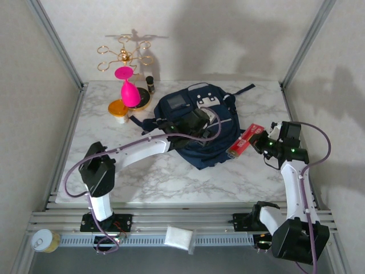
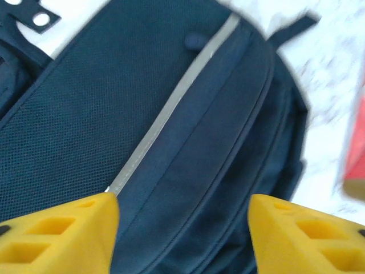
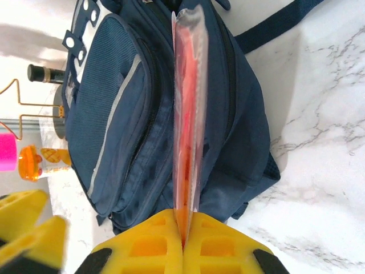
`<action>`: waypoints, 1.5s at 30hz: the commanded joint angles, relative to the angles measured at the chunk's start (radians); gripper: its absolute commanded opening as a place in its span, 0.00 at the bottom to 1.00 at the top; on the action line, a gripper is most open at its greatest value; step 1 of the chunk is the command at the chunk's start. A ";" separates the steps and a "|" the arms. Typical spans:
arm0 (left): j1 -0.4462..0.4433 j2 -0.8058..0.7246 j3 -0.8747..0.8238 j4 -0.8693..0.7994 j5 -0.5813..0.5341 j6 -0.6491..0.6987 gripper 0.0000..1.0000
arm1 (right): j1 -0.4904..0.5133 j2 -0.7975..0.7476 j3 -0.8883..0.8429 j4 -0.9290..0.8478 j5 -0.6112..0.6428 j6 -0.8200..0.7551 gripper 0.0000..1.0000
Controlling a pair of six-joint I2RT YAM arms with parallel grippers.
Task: Pack the student bag
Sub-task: Open the student bag at the center of the table.
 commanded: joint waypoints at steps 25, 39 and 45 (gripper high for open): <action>0.048 0.105 0.050 0.088 -0.172 0.324 0.49 | -0.015 0.044 -0.015 0.119 -0.126 -0.052 0.00; 0.050 0.176 0.233 0.014 -0.238 0.265 0.06 | 0.098 0.116 -0.132 0.497 -0.288 0.230 0.00; 0.050 0.115 0.143 -0.069 -0.089 0.327 0.34 | 0.097 0.137 -0.151 0.438 -0.210 0.246 0.00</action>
